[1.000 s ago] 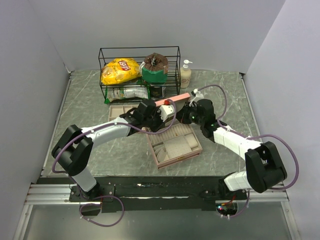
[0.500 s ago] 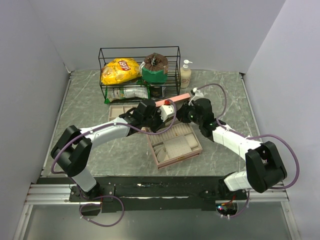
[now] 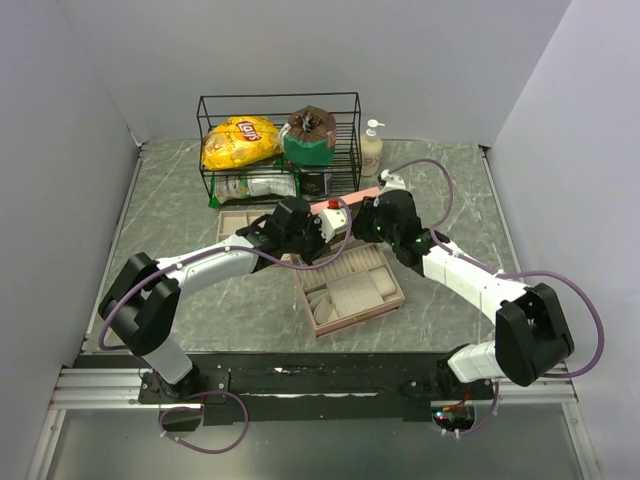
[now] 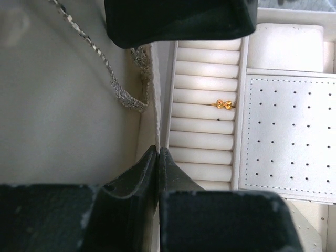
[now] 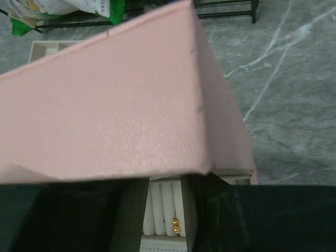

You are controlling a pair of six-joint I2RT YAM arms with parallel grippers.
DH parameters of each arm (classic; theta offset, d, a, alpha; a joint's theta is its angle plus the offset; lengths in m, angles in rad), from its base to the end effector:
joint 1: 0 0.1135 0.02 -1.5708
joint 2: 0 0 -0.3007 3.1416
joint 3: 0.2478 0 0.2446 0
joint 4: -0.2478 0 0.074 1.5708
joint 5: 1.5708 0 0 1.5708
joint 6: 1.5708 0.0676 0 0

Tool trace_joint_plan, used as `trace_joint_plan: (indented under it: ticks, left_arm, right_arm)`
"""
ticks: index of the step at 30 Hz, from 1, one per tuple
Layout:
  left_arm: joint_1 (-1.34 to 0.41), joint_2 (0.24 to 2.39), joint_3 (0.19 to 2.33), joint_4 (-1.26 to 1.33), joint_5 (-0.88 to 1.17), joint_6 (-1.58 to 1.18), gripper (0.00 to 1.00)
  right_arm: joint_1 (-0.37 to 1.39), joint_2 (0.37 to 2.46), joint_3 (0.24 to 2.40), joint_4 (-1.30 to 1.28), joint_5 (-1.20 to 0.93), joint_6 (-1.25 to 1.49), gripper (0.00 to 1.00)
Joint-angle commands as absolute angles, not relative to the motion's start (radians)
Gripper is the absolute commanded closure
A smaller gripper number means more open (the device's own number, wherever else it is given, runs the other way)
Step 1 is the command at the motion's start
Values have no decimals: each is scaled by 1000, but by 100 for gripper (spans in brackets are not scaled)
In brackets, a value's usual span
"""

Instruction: Organize the mixed jewelry

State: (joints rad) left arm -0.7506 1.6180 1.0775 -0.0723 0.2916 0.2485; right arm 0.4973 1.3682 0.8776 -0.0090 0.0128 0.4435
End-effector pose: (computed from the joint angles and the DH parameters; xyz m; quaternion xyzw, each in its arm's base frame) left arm 0.2660 -0.2747 0.2635 0.4794 0.7387 -0.2382 0.4097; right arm 0.2827 0.1525 0.2814 -0.0199 0.8597 0.2264 0.4574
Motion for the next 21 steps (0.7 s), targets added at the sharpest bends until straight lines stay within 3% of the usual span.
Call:
trace_joint_plan:
  ticks: [1, 12, 21]
  left_arm:
    - [-772, 1555, 1085, -40, 368, 241, 90]
    - [-773, 1555, 1086, -44, 387, 238, 90]
    - [-773, 1577, 1097, -51, 373, 233, 91]
  right_arm:
    - [497, 1373, 945, -66, 103, 416, 59]
    - [499, 1413, 991, -49, 12, 399, 59]
    - [495, 1283, 876, 34, -2, 410, 60]
